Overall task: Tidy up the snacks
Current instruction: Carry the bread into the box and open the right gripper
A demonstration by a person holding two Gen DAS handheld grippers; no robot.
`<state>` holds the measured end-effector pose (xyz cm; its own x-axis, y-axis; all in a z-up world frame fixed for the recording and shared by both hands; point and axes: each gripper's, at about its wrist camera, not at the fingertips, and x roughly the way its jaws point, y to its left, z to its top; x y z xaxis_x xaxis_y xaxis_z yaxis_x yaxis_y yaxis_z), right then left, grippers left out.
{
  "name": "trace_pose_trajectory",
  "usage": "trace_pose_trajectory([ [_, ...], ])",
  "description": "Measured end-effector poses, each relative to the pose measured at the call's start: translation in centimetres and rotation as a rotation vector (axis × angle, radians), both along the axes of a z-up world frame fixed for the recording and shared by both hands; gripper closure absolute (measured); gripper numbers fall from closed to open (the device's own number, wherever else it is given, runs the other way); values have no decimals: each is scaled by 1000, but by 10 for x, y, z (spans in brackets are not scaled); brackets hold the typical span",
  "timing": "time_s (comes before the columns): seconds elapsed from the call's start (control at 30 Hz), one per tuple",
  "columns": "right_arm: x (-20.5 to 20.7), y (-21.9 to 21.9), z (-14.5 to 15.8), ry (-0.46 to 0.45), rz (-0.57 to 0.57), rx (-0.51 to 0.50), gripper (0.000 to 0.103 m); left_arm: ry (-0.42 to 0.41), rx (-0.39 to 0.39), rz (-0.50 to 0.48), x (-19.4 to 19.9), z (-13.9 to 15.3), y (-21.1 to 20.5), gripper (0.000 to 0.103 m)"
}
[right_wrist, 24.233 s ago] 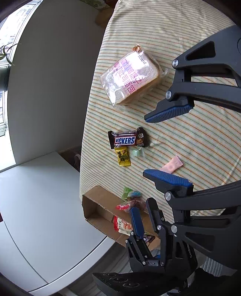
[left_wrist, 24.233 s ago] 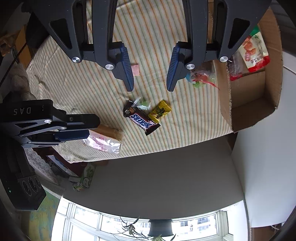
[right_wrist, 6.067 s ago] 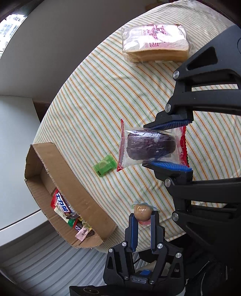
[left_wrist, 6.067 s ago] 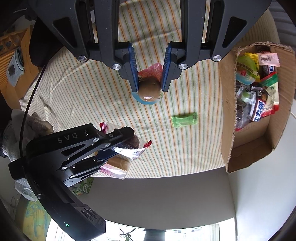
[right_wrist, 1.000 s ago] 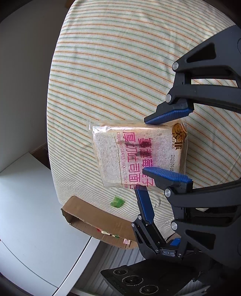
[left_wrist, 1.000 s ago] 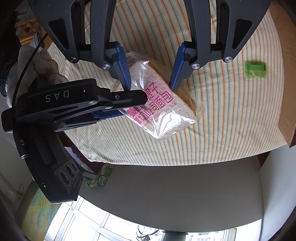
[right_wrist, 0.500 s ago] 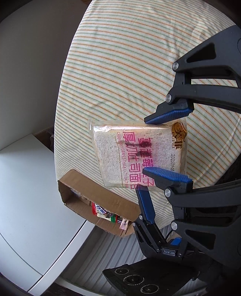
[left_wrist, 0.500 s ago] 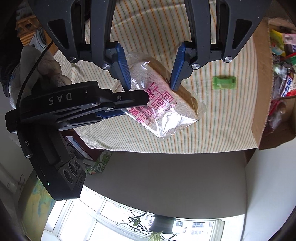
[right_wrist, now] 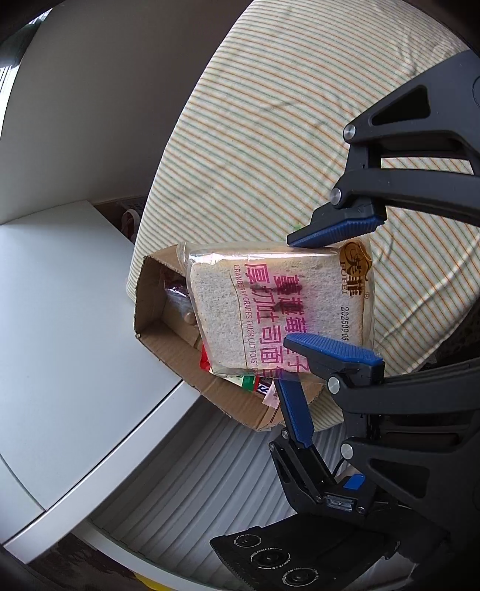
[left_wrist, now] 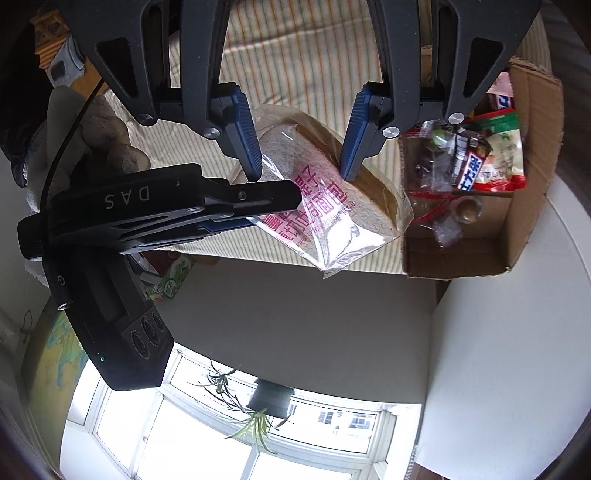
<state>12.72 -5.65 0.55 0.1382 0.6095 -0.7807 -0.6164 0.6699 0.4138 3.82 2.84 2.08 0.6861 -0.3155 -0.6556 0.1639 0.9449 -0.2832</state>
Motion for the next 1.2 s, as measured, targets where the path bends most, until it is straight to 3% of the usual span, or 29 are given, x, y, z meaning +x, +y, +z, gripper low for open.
trace_pose_trajectory([
  [0.57,-2,118,-15,10,142,-22,53,38,28,161,-26,-15,90,62],
  [0.97,-6,149,-38,16,168,-73,54,80,57,207,-24,-32,116,65],
  [1.2,-4,142,-35,-1,149,-67,54,76,62,231,-28,-29,125,65],
])
